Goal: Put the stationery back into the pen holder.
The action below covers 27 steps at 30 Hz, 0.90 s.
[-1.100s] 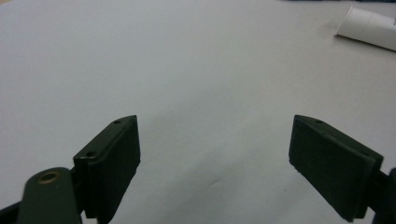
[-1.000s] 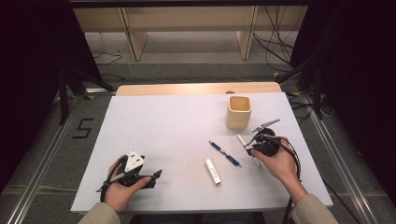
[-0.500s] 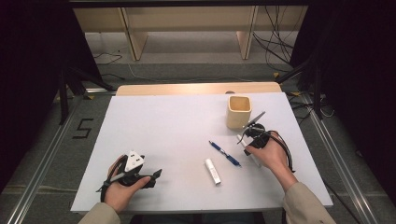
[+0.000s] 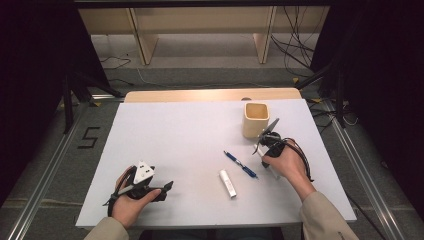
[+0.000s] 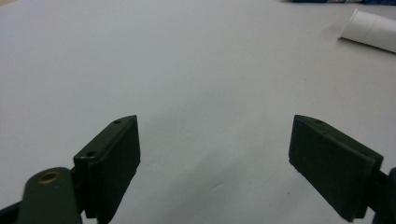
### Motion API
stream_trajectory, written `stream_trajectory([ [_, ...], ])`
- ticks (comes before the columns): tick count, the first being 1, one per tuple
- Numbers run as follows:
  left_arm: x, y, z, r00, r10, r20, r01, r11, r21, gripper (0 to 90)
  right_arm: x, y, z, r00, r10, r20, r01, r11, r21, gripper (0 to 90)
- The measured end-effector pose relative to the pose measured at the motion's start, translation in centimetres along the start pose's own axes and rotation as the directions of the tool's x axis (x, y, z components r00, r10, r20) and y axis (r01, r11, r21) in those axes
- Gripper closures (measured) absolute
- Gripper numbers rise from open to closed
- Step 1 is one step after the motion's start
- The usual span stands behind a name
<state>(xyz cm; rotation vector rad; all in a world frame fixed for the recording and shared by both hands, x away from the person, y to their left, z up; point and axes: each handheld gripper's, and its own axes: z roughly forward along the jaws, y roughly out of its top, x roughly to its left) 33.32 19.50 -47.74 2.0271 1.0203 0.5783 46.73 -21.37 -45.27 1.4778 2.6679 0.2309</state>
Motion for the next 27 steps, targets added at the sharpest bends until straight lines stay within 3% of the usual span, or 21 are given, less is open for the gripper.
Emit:
stream_trajectory([
  [15,0.0,0.0,0.0,1.0000,0.001,-0.002,-0.001,1.0000,-0.002,16.4,0.3,1.0,0.1,0.9998,-0.001,0.021,0.000,0.9977,0.067,67.1],
  [27,0.0,0.0,0.0,1.0000,0.003,-0.003,-0.003,1.0000,-0.002,16.4,0.3,1.6,0.2,0.9991,-0.015,0.039,0.012,0.9974,0.071,69.2],
])
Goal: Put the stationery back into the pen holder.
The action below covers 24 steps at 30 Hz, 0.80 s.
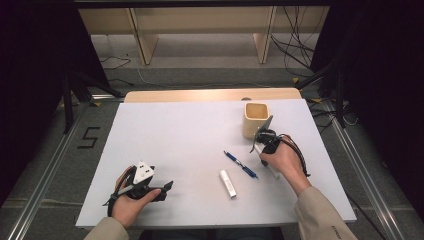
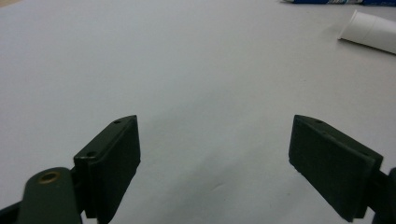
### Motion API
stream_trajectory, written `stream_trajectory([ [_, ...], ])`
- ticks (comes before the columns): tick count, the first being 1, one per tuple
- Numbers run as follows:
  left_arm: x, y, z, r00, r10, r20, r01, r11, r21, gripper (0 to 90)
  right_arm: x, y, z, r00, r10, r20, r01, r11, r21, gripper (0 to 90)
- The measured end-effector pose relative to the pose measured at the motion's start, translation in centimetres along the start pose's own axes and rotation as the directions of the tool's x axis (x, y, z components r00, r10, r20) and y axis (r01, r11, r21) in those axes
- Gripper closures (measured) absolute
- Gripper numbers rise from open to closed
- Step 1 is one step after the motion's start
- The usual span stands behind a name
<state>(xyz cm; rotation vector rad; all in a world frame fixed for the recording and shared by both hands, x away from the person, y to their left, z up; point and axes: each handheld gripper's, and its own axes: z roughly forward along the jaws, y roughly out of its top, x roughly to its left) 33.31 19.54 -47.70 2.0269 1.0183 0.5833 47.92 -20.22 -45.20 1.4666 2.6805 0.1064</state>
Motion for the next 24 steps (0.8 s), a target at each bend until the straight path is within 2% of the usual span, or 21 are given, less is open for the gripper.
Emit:
stream_trajectory([
  [24,0.00,0.00,-0.04,1.0000,-0.002,-0.002,0.002,1.0000,-0.003,16.5,-0.01,0.20,0.03,0.9999,0.004,-0.013,-0.004,1.0000,0.007,75.7],
])
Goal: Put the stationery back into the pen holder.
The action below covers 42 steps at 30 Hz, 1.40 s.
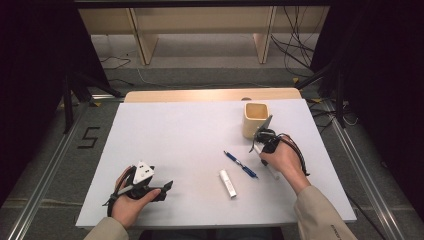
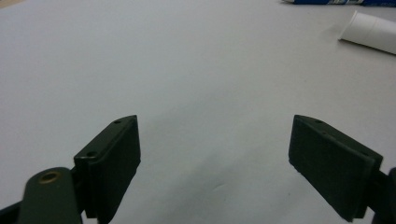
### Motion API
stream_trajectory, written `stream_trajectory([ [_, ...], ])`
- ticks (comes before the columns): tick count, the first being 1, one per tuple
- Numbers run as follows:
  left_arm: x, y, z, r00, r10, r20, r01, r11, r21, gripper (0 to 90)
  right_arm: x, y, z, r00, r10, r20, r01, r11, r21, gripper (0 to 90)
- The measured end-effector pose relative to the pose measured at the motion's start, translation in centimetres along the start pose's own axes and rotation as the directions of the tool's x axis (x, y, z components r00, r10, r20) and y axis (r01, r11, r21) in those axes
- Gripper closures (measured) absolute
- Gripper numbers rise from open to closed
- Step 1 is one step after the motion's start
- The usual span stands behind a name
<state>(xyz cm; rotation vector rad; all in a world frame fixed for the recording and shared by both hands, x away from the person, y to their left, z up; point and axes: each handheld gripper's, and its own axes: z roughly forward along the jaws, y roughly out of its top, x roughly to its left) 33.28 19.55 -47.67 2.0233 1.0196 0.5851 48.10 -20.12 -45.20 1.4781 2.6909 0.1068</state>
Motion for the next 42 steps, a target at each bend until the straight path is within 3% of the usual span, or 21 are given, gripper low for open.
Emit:
stream_trajectory([
  [18,0.0,0.0,-0.1,1.0000,0.000,-0.001,0.000,1.0000,0.000,16.5,0.0,0.0,0.0,1.0000,0.003,-0.001,-0.003,1.0000,0.001,78.5],
  [27,0.1,0.0,-0.1,1.0000,0.001,-0.002,-0.001,1.0000,0.000,16.6,-0.1,-0.2,-0.1,0.9997,0.009,-0.025,-0.009,0.9999,-0.008,78.7],
  [42,0.1,0.0,-0.2,1.0000,0.005,-0.003,-0.005,1.0000,0.001,16.7,-0.3,-1.3,-1.1,0.9966,0.007,-0.082,-0.015,0.9944,-0.105,78.7],
])
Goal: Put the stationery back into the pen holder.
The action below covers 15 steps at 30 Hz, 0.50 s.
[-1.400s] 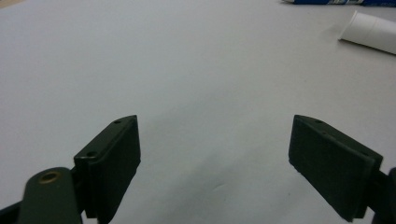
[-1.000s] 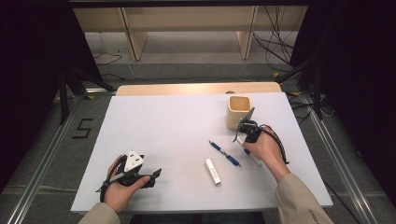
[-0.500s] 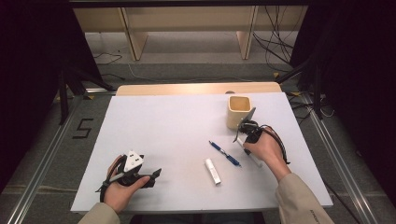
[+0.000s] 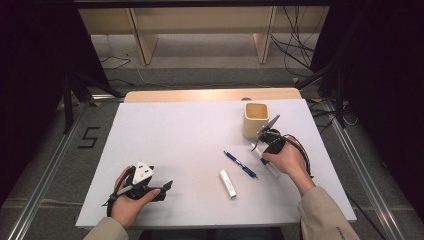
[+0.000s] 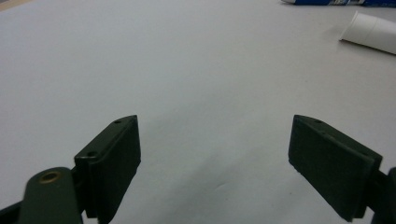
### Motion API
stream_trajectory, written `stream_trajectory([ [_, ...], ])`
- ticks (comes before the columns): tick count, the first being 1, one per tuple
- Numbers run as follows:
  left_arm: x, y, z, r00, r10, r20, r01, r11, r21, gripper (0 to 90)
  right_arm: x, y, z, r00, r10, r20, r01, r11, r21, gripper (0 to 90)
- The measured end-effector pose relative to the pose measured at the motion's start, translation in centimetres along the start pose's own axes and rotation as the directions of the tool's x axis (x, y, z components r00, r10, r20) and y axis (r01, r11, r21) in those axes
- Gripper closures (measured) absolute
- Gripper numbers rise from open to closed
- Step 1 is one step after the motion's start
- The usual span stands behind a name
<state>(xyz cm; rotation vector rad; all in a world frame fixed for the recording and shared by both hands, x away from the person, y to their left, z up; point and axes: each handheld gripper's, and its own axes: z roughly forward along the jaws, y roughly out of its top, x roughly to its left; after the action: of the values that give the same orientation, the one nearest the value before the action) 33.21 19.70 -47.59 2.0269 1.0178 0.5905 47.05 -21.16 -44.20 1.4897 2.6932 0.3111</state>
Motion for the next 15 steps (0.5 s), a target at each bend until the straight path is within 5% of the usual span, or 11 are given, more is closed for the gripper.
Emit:
stream_trajectory([
  [9,0.0,0.0,0.0,1.0000,-0.001,-0.002,0.001,1.0000,0.000,16.7,0.2,-0.5,-1.1,0.9996,-0.024,-0.012,0.022,0.9935,-0.111,78.8],
  [15,0.0,0.0,0.0,1.0000,-0.002,-0.001,0.002,1.0000,-0.001,16.7,0.4,-1.0,-1.9,0.9992,-0.030,-0.027,0.024,0.9787,-0.204,78.8],
])
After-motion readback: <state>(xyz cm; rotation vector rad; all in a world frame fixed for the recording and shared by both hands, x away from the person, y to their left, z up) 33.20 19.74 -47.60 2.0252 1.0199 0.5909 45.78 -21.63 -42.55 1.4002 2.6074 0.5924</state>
